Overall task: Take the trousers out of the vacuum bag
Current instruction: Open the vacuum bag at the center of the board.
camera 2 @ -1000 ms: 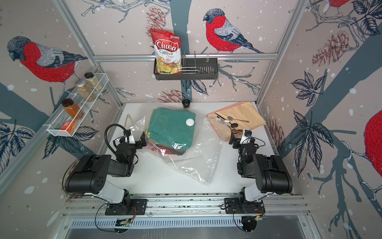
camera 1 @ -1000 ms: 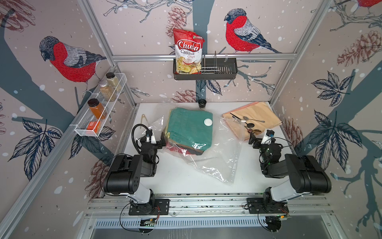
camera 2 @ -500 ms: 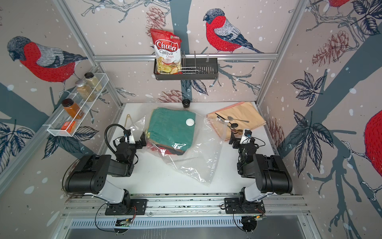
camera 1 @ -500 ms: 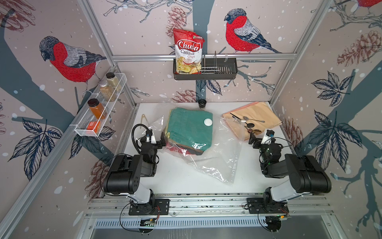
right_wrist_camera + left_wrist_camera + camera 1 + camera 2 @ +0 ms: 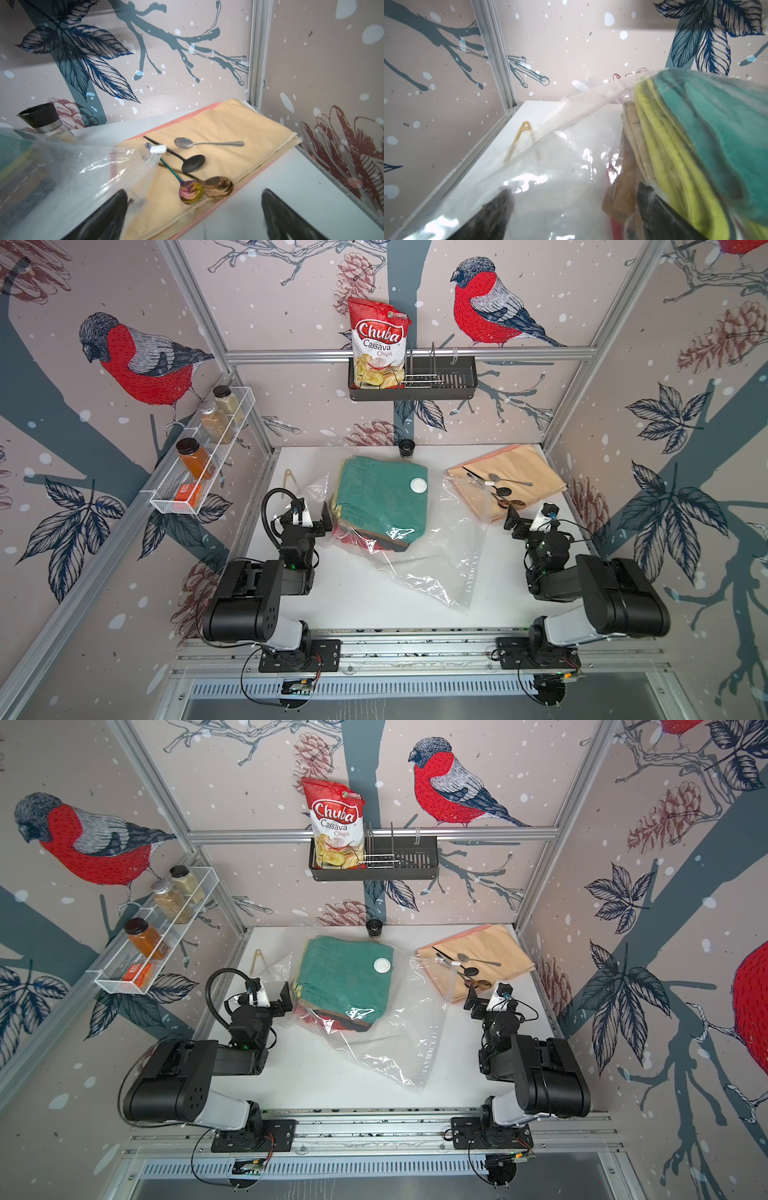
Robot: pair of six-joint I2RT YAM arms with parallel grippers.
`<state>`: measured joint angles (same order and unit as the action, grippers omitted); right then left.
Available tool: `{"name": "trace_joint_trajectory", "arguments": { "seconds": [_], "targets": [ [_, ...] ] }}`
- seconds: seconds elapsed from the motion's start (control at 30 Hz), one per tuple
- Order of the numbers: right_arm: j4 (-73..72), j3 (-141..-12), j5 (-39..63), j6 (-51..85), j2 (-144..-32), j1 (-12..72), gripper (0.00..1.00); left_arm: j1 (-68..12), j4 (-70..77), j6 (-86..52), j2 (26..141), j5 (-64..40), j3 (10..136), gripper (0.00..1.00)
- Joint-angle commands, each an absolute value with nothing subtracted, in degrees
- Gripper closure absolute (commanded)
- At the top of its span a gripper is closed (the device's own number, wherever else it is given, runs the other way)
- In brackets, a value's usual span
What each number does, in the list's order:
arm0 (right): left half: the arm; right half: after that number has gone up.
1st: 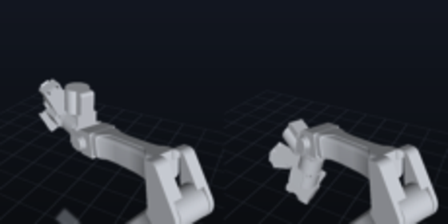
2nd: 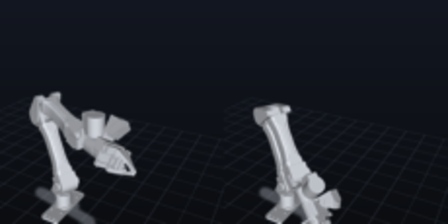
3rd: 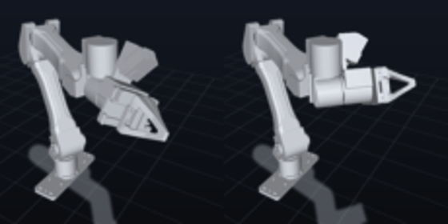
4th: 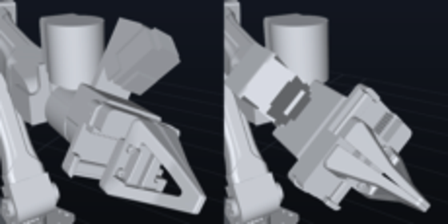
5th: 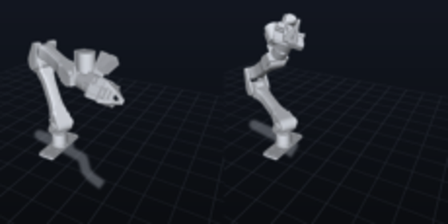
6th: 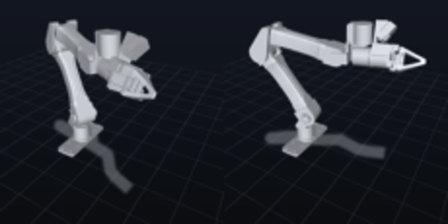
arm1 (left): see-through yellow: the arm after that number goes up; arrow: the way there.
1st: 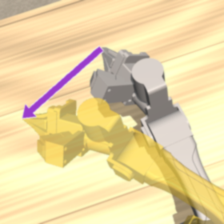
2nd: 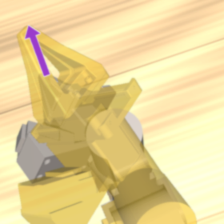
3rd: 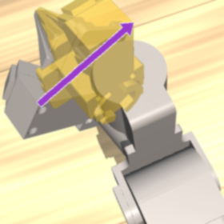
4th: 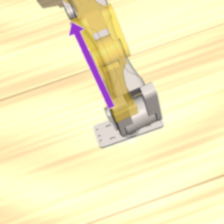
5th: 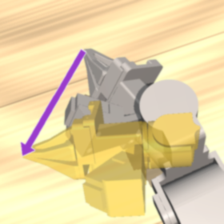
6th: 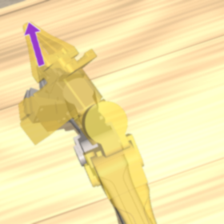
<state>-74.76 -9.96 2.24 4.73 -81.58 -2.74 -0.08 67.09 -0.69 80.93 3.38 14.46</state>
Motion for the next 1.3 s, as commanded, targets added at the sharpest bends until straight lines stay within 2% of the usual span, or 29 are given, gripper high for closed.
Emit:
{"name": "trace_joint_trajectory", "arguments": {
  "seconds": [0.0,0.2,0.37,0.57,0.87,1.0,1.27],
  "targets": [
    [-66.00,-12.43,1.29,5.10,-77.59,-2.65,0.00,-0.32,61.70,-0.79,76.97,5.44,15.47,0.03],
    [-53.47,-17.49,1.42,8.62,-72.17,-2.57,0.00,-1.73,48.22,-2.02,70.43,9.65,23.04,0.03],
    [-43.04,-22.21,2.09,11.64,-69.18,-2.37,0.01,-4.02,37.77,-2.37,67.02,5.71,30.88,0.03],
    [-29.61,-27.64,3.61,13.36,-66.17,-2.37,0.03,-10.86,28.25,0.62,65.63,6.96,36.60,0.03],
    [-20.12,-30.50,8.88,20.10,-65.04,-1.29,0.05,-17.54,16.26,2.64,65.09,6.48,44.50,0.03],
    [-18.01,-30.50,12.90,22.56,-65.88,-0.04,0.07,-18.63,15.01,1.85,63.73,6.25,45.08,0.03],
    [-14.42,-29.62,14.21,24.27,-66.44,5.05,0.07,-19.42,10.34,1.45,61.11,6.59,47.70,0.03]
  ]
}}
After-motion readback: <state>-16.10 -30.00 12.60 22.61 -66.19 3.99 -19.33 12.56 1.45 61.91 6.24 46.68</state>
